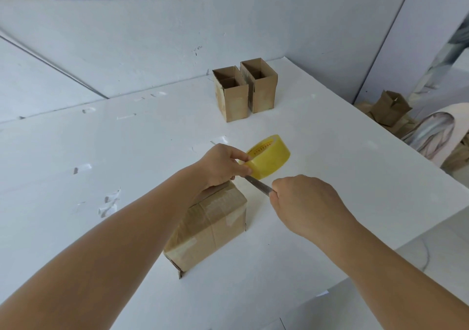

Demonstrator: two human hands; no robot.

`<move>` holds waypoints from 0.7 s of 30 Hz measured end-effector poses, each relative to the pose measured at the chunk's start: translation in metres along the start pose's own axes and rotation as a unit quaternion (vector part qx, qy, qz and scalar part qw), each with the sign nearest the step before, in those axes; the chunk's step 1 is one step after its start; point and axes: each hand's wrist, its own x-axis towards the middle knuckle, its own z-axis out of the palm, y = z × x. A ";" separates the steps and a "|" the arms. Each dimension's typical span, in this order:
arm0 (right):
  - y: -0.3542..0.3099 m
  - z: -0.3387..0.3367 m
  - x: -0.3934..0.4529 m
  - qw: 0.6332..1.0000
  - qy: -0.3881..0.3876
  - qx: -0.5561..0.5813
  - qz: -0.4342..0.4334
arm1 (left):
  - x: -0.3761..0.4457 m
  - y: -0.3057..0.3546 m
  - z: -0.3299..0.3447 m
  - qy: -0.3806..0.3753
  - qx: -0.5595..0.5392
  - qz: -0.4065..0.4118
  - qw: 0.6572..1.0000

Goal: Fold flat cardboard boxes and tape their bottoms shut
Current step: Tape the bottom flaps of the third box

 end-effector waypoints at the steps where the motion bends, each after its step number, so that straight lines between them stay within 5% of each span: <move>1: -0.003 0.000 0.003 1.000 0.000 -0.017 -0.011 | 0.000 0.000 0.000 0.003 0.000 0.004 1.000; 6: -0.008 0.030 0.017 0.994 -0.096 -0.045 -0.022 | 0.001 0.001 -0.002 0.026 -0.037 0.019 0.999; 12: 0.006 0.097 0.024 0.997 -0.076 -0.016 0.011 | -0.001 0.000 -0.004 0.029 -0.059 0.010 0.998; 15: 0.007 0.108 0.024 0.992 -0.064 0.101 0.048 | 0.000 -0.001 -0.005 0.020 -0.064 0.006 0.998; 18: -0.009 0.086 0.026 0.888 0.002 0.444 0.122 | 0.001 -0.002 -0.004 0.017 -0.066 0.004 0.998; 21: -0.032 0.066 0.031 0.779 -0.005 0.602 0.174 | 0.002 0.000 -0.002 0.023 -0.064 0.000 0.998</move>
